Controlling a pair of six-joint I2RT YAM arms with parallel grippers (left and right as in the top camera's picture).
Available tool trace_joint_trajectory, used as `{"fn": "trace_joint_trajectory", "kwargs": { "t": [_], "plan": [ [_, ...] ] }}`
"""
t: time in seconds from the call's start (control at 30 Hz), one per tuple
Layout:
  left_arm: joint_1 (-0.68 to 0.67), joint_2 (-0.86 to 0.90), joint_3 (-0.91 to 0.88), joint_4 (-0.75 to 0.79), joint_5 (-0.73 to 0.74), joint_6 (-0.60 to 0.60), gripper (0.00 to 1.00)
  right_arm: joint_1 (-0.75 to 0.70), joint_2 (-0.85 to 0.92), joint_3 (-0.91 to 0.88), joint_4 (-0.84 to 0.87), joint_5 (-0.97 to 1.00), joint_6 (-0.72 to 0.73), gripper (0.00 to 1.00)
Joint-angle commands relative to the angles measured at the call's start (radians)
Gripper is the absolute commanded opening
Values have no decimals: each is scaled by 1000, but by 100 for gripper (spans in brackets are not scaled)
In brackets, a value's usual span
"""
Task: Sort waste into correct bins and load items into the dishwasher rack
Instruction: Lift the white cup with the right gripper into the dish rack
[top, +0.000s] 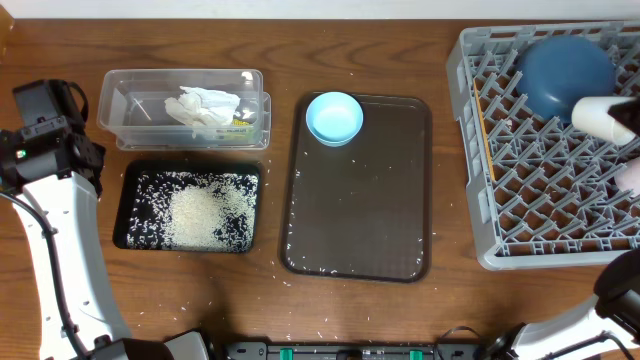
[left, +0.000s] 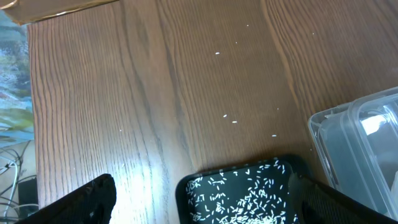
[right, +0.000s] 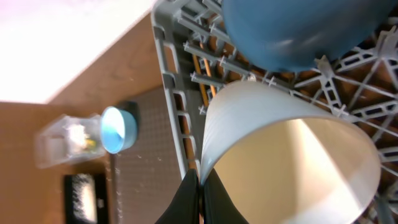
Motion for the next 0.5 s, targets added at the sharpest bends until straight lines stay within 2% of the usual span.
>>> {"fn": "trace_joint_trajectory", "kwargs": {
  "t": [0.0, 0.2, 0.47],
  "plan": [
    [3, 3, 3, -3, -5, 13, 91, -39, 30, -85, 46, -241, -71, 1],
    [3, 3, 3, -3, -5, 13, 91, -55, 110, -166, 140, -372, -88, 1],
    [3, 3, 3, -3, -5, 13, 91, -40, 215, -166, 198, -347, -89, 3]
  ]
}}
